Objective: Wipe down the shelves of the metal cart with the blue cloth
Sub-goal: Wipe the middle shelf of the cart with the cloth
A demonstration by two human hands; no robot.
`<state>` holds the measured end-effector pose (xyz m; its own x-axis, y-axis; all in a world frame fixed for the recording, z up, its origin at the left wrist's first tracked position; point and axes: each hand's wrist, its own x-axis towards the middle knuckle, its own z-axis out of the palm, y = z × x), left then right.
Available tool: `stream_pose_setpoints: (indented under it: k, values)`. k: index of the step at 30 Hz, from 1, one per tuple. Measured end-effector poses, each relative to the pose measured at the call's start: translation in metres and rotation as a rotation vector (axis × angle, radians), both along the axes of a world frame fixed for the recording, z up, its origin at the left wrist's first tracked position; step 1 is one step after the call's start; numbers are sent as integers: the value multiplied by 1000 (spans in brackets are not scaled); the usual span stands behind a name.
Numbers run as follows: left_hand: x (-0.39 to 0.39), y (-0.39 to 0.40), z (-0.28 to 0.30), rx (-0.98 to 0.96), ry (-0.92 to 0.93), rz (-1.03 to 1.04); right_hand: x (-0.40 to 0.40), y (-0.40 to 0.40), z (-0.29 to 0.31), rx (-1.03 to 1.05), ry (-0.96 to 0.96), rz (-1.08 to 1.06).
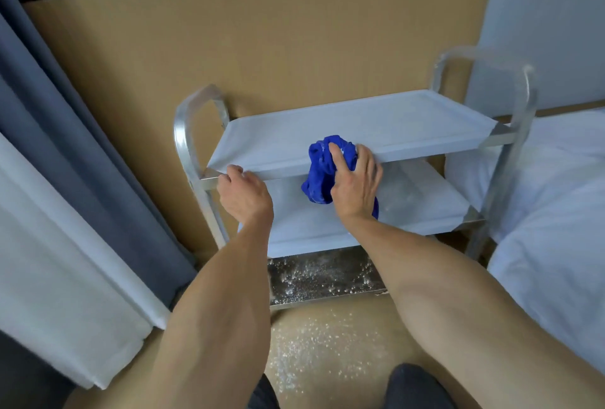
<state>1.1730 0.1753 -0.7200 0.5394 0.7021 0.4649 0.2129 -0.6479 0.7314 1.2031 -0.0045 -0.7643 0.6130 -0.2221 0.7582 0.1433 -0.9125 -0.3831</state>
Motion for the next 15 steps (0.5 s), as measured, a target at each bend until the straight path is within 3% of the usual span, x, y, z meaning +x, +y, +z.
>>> stream_pose_setpoints:
  k: [5,9,11,13,15]
  values:
    - [12,-54,-5,-40,56,-134,2,-75,8,327,78,-177]
    - [23,-79,-12,-54,1,-123,19,-139,15,539,26,-156]
    - [29,-84,-15,-85,-63,-85,28,-174,21,783,-89,-116]
    - [33,-88,-19,-81,-112,-53,36,-211,35,1080,-258,-225]
    - [36,-90,-22,-69,-131,-43,47,-236,35,1214,-342,-215]
